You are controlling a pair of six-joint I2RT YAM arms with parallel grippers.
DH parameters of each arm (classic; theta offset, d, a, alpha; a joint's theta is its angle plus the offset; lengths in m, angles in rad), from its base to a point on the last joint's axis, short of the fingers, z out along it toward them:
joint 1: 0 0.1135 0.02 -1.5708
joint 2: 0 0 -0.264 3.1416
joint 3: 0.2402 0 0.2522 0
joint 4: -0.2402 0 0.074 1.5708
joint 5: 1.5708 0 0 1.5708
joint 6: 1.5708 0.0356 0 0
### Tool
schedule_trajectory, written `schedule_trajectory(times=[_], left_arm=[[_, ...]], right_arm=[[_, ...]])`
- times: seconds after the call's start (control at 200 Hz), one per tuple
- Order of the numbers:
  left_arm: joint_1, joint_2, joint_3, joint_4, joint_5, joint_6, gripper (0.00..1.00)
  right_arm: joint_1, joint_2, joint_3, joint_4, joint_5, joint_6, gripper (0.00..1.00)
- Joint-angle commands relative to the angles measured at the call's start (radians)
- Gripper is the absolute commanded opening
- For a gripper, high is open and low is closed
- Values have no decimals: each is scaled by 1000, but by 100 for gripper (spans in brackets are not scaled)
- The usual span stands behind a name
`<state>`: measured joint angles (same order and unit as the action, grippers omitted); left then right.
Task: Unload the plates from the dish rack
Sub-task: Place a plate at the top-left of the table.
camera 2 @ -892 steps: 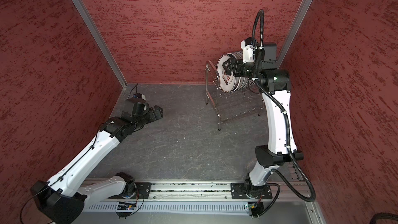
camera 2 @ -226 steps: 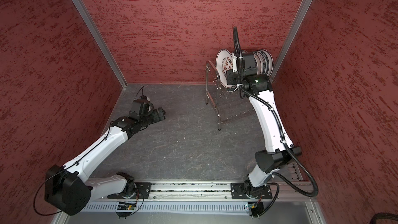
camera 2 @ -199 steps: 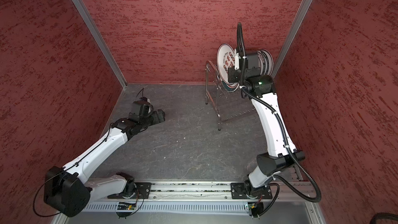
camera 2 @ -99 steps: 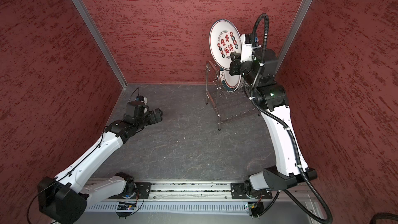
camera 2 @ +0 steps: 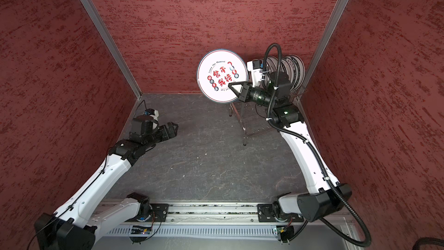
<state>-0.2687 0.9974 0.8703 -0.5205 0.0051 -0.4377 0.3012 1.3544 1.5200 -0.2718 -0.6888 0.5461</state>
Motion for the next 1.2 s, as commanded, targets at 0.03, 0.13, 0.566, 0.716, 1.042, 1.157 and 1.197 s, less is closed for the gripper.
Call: schedule_trajectory(times=[0.03,0.13,0.566,0.716,1.042,1.157,1.197], left_arm=[[14,-39,-31,11,81,-18,100],[13,-48,-37,30,136,-31,100],[-205,-100,-19,91,187,-89,100],[-255,-132,-51,89,183,-110,100],[-274,-156,-131,273,301,-182,99],[-274,-116,-142,356,335,-210,97],[-274,-103,-143,383,347,-218,97]], right_arm=[[44,-87,-106,134,-19,146,0],[87,-125,-192,133,8,180,0],[140,-311,-525,175,128,290,0],[141,-356,-614,180,141,311,0],[141,-345,-674,194,95,333,0],[142,-335,-711,256,59,365,0],[141,-331,-721,269,50,371,0]])
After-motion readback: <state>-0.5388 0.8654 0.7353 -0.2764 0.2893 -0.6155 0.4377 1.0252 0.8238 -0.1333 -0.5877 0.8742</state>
